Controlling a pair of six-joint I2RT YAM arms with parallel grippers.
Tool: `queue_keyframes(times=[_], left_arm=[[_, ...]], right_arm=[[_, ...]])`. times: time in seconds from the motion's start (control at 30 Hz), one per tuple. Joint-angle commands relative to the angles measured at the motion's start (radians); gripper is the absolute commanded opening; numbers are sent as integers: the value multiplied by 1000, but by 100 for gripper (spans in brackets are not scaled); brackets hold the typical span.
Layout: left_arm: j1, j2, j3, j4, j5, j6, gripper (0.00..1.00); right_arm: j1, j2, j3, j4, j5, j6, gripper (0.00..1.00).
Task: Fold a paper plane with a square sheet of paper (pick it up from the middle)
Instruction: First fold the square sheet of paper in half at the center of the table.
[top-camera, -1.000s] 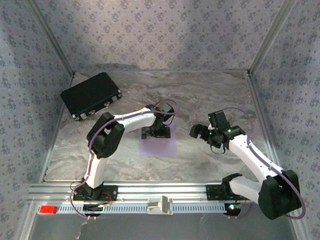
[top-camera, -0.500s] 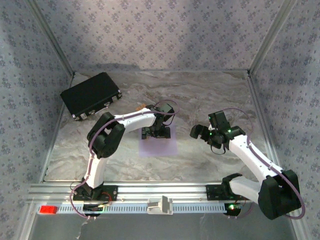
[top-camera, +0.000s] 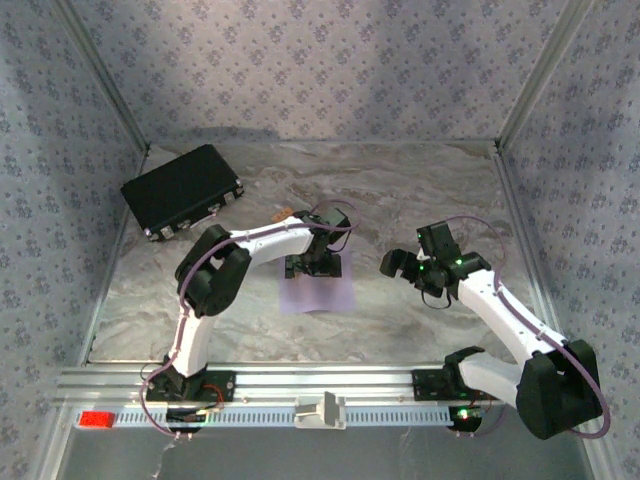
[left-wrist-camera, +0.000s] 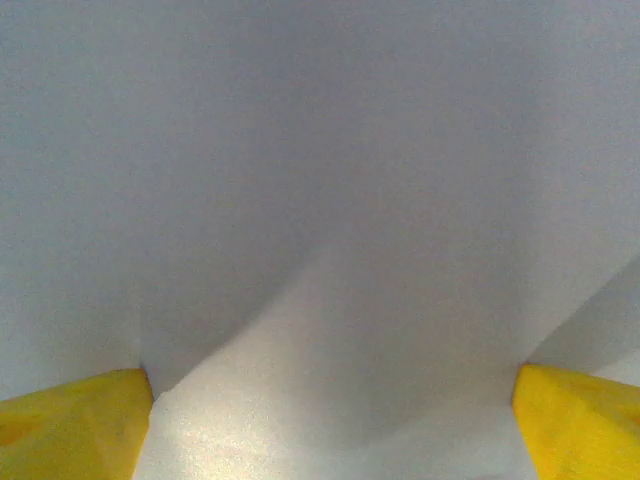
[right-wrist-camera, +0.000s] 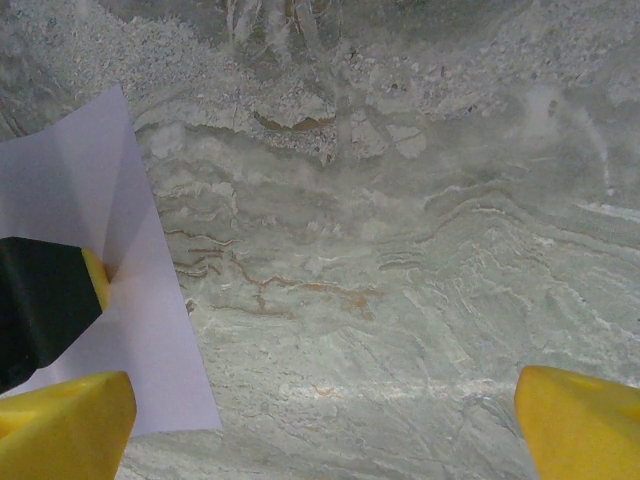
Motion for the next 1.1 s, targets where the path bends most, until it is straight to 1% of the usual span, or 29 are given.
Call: queue_keyframes(times=[0.0, 0.1, 0.23, 0.33, 0.43, 0.5, 0.57, 0.63, 0.7, 0.8, 0.87, 0.97, 1.07], left_arm=[[-14, 69, -16, -39, -26, 24, 89], [-23, 49, -10, -35, -38, 43, 83], [-32, 6, -13, -18, -59, 71, 74], [-36, -40, -26, 5, -76, 82, 67], [-46, -131, -102, 118, -83, 107, 58], [-46, -186, -154, 201, -74, 113, 50], [-45, -220, -177, 225, -69, 120, 45], [-45, -248, -192, 250, -50, 126, 43], [-41, -281, -216, 305, 1, 131, 41], [-27, -331, -253, 418, 101, 120, 41], [-8, -357, -281, 484, 170, 102, 41], [27, -385, -346, 622, 302, 59, 41], [68, -394, -420, 772, 424, -15, 41]], right_arm=[[-6, -17, -7, -23, 12, -4, 99], [-8, -19, -5, -28, 31, 9, 99], [-9, -19, 6, -84, 108, 66, 99], [-7, -35, -6, -65, 106, 75, 99], [-4, -69, -24, -37, 105, 84, 99], [-5, -98, -38, -37, 125, 90, 99], [-9, -124, -53, -37, 152, 102, 99], [-15, -147, -64, 1, 161, 106, 99], [-22, -170, -69, 10, 146, 91, 99], [-34, -193, -66, 9, 128, 31, 99], [-44, -209, -66, -5, 130, 30, 99], [-62, -227, -77, 4, 113, 31, 99], [-85, -236, -90, 15, 85, 32, 99]])
